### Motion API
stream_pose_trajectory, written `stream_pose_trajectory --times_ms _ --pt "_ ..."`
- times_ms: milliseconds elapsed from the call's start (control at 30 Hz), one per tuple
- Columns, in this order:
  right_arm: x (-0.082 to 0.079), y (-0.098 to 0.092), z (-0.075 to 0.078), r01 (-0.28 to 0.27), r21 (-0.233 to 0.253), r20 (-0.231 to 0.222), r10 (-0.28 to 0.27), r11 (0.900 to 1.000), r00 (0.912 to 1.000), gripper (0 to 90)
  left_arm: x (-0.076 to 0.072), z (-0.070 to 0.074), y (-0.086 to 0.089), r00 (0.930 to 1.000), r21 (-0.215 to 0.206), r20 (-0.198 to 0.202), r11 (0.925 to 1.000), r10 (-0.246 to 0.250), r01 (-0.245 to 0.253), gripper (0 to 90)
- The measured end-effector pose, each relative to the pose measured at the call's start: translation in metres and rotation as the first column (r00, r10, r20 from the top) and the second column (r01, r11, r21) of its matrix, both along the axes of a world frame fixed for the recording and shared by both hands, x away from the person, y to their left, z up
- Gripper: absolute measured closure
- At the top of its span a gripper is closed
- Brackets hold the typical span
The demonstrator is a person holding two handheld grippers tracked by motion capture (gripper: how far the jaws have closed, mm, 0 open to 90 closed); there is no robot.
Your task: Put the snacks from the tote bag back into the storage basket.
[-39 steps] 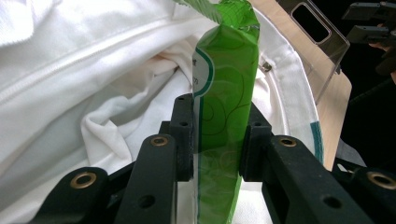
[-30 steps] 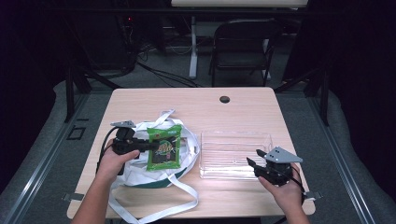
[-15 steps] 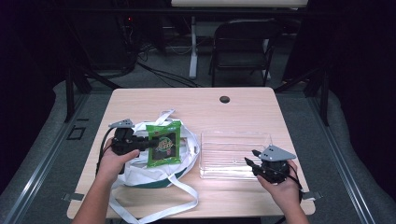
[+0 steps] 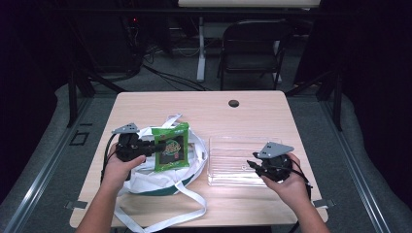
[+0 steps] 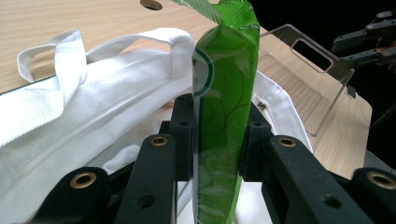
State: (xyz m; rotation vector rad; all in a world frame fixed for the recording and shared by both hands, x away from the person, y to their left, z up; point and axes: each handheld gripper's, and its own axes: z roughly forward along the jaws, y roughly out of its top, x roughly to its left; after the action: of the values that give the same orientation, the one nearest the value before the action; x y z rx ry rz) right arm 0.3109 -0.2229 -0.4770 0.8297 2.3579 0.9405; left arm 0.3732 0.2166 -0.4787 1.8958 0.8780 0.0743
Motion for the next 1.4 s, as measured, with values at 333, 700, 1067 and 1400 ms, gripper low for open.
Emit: stream_pose_trajectory --times_ms 333,700,1067,1400 --pt "0.012 0.007 0.012 -0.063 -0.063 -0.048 0.06 0.996 0.9971 62.8 -0.002 0.003 0.001 0.9996 -0.007 0.028 0.9999 0.007 -0.007 72.4" --pt "0.027 0.02 0.03 -0.166 -0.13 -0.112 0.151 0.978 0.9821 59.6 -0.004 0.006 0.0 0.9986 -0.016 0.052 0.9999 0.004 -0.003 72.4" --pt "0.046 0.024 0.048 -0.192 -0.147 -0.136 0.172 0.97 0.9757 59.7 -0.006 0.008 -0.004 0.9976 -0.026 0.069 0.9997 -0.003 0.005 72.5" --pt "0.061 0.028 0.067 -0.238 -0.168 -0.154 0.213 0.957 0.9648 61.3 -0.009 0.013 -0.005 0.996 -0.033 0.088 0.9994 -0.009 0.012 72.5"
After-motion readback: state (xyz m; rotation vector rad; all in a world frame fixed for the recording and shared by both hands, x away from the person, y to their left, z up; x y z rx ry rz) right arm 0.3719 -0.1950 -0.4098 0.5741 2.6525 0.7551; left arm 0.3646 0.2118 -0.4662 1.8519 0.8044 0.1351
